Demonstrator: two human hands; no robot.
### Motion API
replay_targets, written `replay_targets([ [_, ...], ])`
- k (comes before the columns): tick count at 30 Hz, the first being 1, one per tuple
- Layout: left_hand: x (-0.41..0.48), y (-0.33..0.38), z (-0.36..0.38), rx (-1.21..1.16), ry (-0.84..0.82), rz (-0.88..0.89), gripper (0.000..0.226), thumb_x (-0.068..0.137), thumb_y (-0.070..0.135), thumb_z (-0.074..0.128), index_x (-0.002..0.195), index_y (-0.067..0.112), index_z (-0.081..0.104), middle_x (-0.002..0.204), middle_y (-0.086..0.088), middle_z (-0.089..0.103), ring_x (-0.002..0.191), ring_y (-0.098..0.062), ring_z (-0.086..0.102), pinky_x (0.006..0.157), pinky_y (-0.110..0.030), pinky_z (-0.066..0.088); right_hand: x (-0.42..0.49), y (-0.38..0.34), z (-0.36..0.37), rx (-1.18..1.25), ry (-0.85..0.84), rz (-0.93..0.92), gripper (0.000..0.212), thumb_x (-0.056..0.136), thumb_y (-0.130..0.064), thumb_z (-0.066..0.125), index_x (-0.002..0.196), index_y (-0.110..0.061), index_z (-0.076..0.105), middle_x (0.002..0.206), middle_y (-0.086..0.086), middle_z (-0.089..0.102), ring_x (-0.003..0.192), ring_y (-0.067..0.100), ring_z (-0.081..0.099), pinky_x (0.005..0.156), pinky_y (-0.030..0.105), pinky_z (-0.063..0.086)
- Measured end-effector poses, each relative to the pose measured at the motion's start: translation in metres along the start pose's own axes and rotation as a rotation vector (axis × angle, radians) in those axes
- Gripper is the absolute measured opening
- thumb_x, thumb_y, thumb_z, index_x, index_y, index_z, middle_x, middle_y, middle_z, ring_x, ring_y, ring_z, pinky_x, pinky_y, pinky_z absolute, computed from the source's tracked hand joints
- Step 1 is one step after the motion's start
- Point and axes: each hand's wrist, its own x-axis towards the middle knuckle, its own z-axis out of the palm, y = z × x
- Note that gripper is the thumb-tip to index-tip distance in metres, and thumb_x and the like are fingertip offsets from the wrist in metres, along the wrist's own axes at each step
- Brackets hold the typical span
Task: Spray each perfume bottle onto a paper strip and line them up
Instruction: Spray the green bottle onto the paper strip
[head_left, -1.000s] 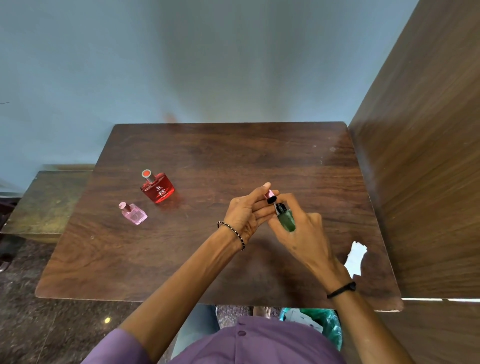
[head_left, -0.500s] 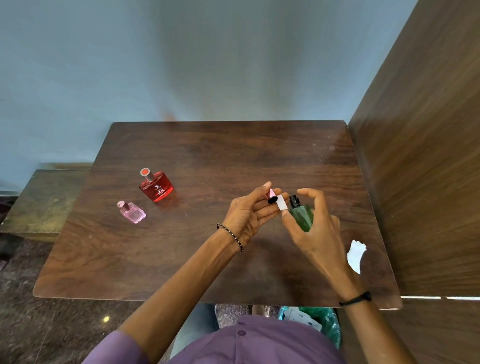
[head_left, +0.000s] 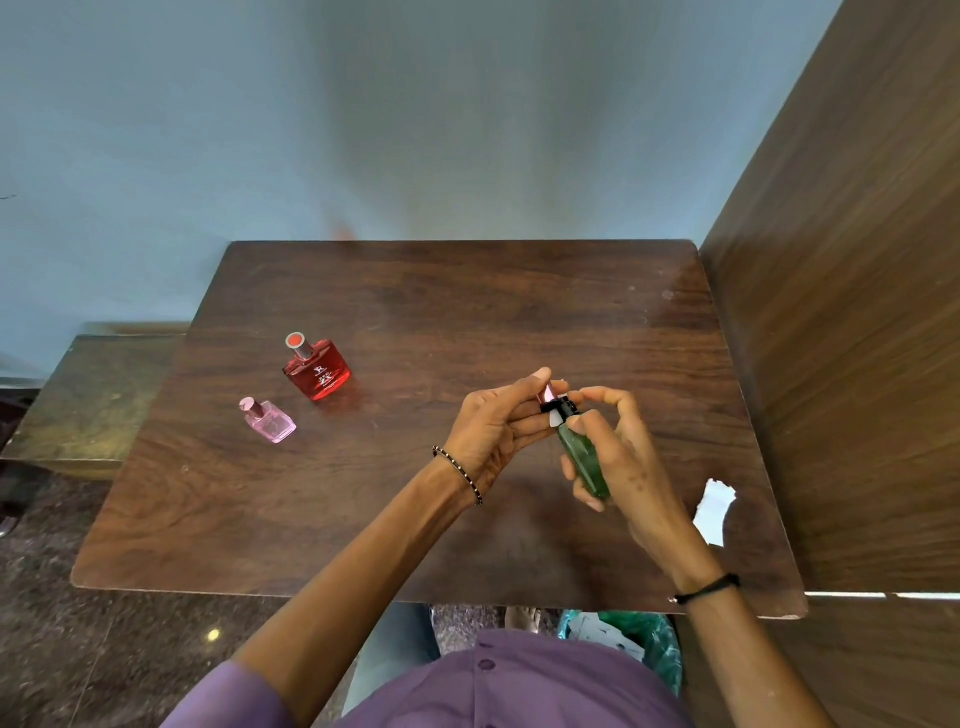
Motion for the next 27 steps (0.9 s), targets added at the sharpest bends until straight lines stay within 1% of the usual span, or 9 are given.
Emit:
replay_targets([
  [3, -0.001, 0.002, 0.001, 0.004, -0.01, -0.002, 0.039, 0.095, 0.024, 0.061, 0.115, -0.009, 0.065, 0.108, -0.024, 0.072, 0.105, -0.029, 0.07, 0.089, -0.032, 0.057, 0.0, 0.001, 0.0, -0.124, 0.027, -0.033, 0.031, 0.099, -0.029, 0.054, 0.126, -0.025, 0.04, 0.062, 0.011, 0.063, 0.041, 0.019, 0.046, 0.039, 0.03, 0.034],
  [8, 0.0, 0.0, 0.002, 0.007, -0.006, 0.021, 0.04, 0.094, 0.024, 0.063, 0.113, -0.012, 0.065, 0.109, -0.024, 0.059, 0.1, -0.024, 0.072, 0.091, -0.031, 0.056, -0.003, 0.003, 0.0, -0.738, 0.147, -0.249, 0.042, 0.089, -0.046, 0.058, 0.123, -0.034, 0.037, 0.067, 0.0, 0.063, 0.059, 0.019, 0.061, 0.048, 0.03, 0.042],
  [13, 0.002, -0.003, 0.001, -0.004, 0.013, 0.033, 0.036, 0.094, 0.024, 0.064, 0.106, -0.01, 0.068, 0.062, -0.005, 0.049, 0.116, -0.031, 0.062, 0.093, -0.029, 0.054, -0.001, 0.007, 0.004, -1.057, 0.224, -0.468, 0.05, 0.09, -0.044, 0.057, 0.129, -0.022, 0.033, 0.06, -0.008, 0.054, 0.048, 0.024, 0.06, 0.049, 0.028, 0.039],
  [15, 0.003, -0.003, 0.001, -0.013, 0.016, 0.025, 0.035, 0.093, 0.026, 0.065, 0.104, -0.007, 0.07, 0.059, 0.001, 0.04, 0.124, -0.039, 0.055, 0.092, -0.028, 0.054, 0.0, 0.009, 0.005, -1.111, 0.234, -0.51, 0.058, 0.089, -0.042, 0.061, 0.132, -0.019, 0.031, 0.057, -0.01, 0.049, 0.043, 0.023, 0.06, 0.046, 0.025, 0.037],
  [17, 0.004, -0.003, 0.001, -0.013, 0.003, 0.019, 0.032, 0.093, 0.027, 0.065, 0.099, -0.003, 0.073, 0.057, 0.005, 0.04, 0.12, -0.039, 0.056, 0.09, -0.029, 0.054, 0.0, 0.011, 0.005, -1.122, 0.235, -0.52, 0.063, 0.089, -0.038, 0.065, 0.136, -0.017, 0.029, 0.058, -0.01, 0.047, 0.042, 0.021, 0.058, 0.046, 0.023, 0.034],
  [19, 0.003, -0.001, 0.001, -0.014, -0.006, 0.006, 0.029, 0.094, 0.026, 0.063, 0.097, -0.001, 0.072, 0.059, 0.004, 0.063, 0.108, -0.029, 0.063, 0.09, -0.028, 0.055, 0.0, 0.007, 0.005, -1.038, 0.197, -0.448, 0.062, 0.091, -0.038, 0.062, 0.138, -0.022, 0.025, 0.062, -0.009, 0.052, 0.047, 0.019, 0.057, 0.047, 0.023, 0.032],
  [21, 0.003, 0.003, 0.001, -0.061, 0.0, -0.009, 0.032, 0.094, 0.024, 0.062, 0.105, -0.004, 0.069, 0.086, -0.014, 0.076, 0.106, -0.025, 0.069, 0.094, -0.031, 0.055, 0.001, 0.003, 0.004, -0.812, 0.146, -0.323, 0.057, 0.093, -0.04, 0.058, 0.139, -0.028, 0.027, 0.064, -0.005, 0.059, 0.051, 0.015, 0.056, 0.045, 0.024, 0.033],
  [24, 0.006, 0.01, 0.003, -0.131, 0.018, -0.017, 0.033, 0.093, 0.023, 0.063, 0.108, -0.006, 0.067, 0.113, -0.028, 0.068, 0.106, -0.027, 0.069, 0.091, -0.034, 0.056, -0.002, -0.005, 0.0, -0.532, 0.153, -0.27, 0.045, 0.096, -0.035, 0.054, 0.136, -0.032, 0.033, 0.064, 0.003, 0.069, 0.047, 0.014, 0.062, 0.047, 0.025, 0.047],
  [27, 0.008, 0.017, 0.002, -0.156, 0.01, -0.023, 0.029, 0.093, 0.024, 0.063, 0.103, -0.003, 0.068, 0.11, -0.025, 0.07, 0.103, -0.026, 0.071, 0.09, -0.034, 0.057, -0.007, -0.01, -0.002, -0.433, 0.165, -0.264, 0.04, 0.099, -0.026, 0.055, 0.134, -0.03, 0.036, 0.064, 0.006, 0.071, 0.039, 0.017, 0.06, 0.045, 0.026, 0.051],
])
